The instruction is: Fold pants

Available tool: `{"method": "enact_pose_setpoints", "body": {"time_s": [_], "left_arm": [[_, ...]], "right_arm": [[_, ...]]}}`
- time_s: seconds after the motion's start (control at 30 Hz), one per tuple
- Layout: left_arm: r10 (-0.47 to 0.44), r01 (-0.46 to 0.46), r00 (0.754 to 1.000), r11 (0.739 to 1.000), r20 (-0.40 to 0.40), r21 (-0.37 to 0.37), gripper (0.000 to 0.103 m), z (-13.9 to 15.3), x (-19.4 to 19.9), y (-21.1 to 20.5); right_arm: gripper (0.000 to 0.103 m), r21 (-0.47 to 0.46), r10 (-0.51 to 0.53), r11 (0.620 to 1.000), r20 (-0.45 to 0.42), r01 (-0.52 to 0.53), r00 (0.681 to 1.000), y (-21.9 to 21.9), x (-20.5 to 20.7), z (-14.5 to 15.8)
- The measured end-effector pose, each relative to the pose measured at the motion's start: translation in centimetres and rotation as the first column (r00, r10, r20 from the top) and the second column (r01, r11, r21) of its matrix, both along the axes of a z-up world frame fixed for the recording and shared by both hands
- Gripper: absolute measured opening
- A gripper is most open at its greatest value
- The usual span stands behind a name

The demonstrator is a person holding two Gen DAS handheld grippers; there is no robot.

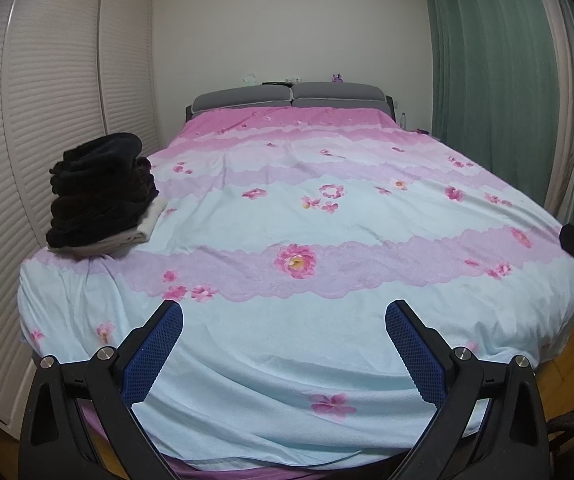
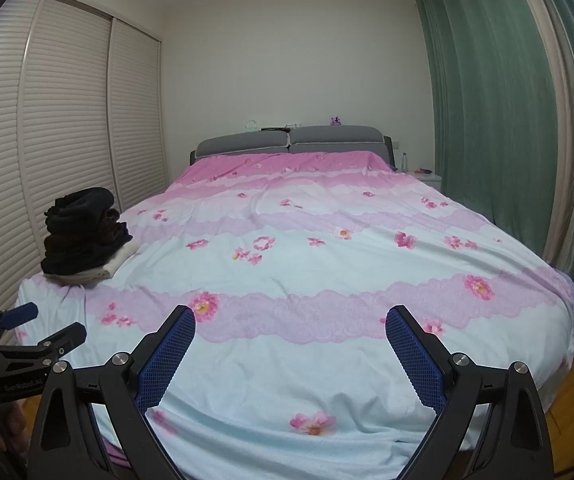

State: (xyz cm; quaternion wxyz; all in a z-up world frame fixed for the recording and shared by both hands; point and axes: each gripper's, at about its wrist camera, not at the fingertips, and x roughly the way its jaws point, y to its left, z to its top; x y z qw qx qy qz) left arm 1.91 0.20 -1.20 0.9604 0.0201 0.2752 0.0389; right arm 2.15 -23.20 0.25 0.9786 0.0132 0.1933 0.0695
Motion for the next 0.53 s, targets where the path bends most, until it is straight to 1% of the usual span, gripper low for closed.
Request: {"method": "enact_pose_setpoints", "body": {"time_s": [0.2,0.3,0.43,0.53], "left_arm": [[-0.012,0.011,1.0,0.999,-0.019,-0.045,0.103,-0.24,0.33,0.36],[0.007,-0.007,1.0,1.0,0.0,-0.002,0.103,-0.27,0.22,0.1],[-0.005,0.005,1.0,1.0,0.012,0.004,0.103,-0.43,0.12,-0.15],[-0.013,0.013,1.0,1.0,-0.002,0.004,0.103,-0.64,0.38,-0.3]], "right_arm": [[0.097,0.001,0.0,1.0,-0.006,0.0,1.0,0.01,-0.05,-0.07],[0.097,0.005,-0.001,1.0,-0.01,0.001,1.0,-0.03,0.04,-0.08],[0.097,0.005,0.0,1.0,-0.012,0.0,1.0,-0.11,0.21,-0.1],[0.097,0.006,0.003,1.0,-0.019,-0.003,1.0,-0.06,0.36,-0.28]]}}
